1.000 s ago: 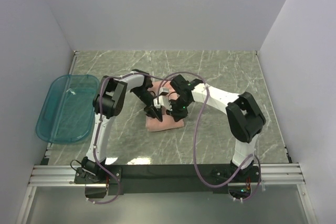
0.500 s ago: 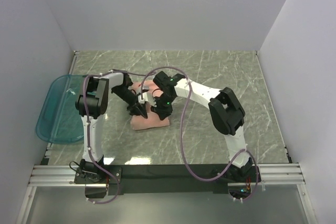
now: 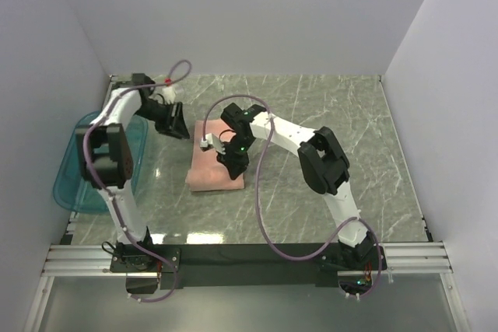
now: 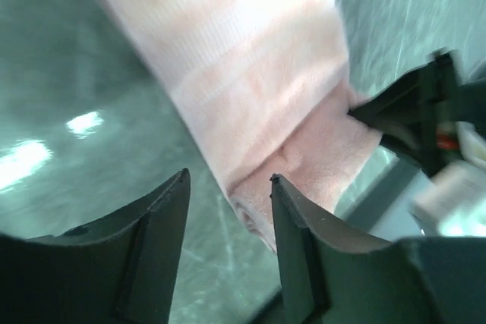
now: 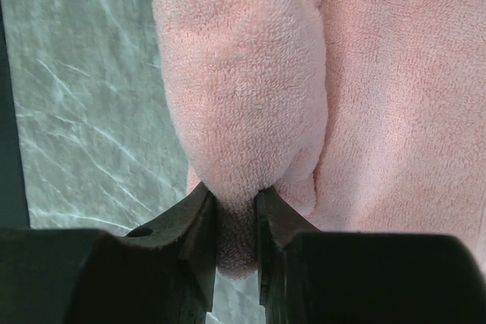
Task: Roll the towels
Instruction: Roll the towel
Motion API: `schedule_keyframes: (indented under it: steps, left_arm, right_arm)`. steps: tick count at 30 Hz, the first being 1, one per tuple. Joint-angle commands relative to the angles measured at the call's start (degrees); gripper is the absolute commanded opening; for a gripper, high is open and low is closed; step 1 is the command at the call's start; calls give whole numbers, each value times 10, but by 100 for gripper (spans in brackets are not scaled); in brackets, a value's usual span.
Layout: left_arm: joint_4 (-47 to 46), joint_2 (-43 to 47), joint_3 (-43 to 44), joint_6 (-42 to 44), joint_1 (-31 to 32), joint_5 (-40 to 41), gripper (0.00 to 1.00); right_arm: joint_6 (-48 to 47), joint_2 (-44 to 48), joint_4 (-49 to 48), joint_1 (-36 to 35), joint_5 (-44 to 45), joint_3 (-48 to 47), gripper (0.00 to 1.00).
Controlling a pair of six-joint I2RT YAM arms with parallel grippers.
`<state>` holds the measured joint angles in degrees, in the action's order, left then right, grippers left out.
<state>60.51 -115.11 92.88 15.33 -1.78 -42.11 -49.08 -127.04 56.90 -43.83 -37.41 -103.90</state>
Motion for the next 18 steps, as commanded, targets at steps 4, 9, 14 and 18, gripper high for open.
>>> schedule_keyframes:
  steps: [4, 9, 14, 18]
  left_arm:
    - [-149, 226, -92, 22, -45, -21, 57]
    - [-195, 360, -231, 97, -15, 6, 64]
    - [-199, 462, -362, 224, 79, 56, 70]
    - [-238, 505, -438, 296, 184, 103, 72]
  right_arm:
    - [9, -108, 95, -4, -40, -39, 0]
    - [12, -148, 115, 18, -83, -71, 0]
    - [28, -183, 117, 46, -145, -99, 0]
    - [32, -227, 159, 58, -169, -148, 0]
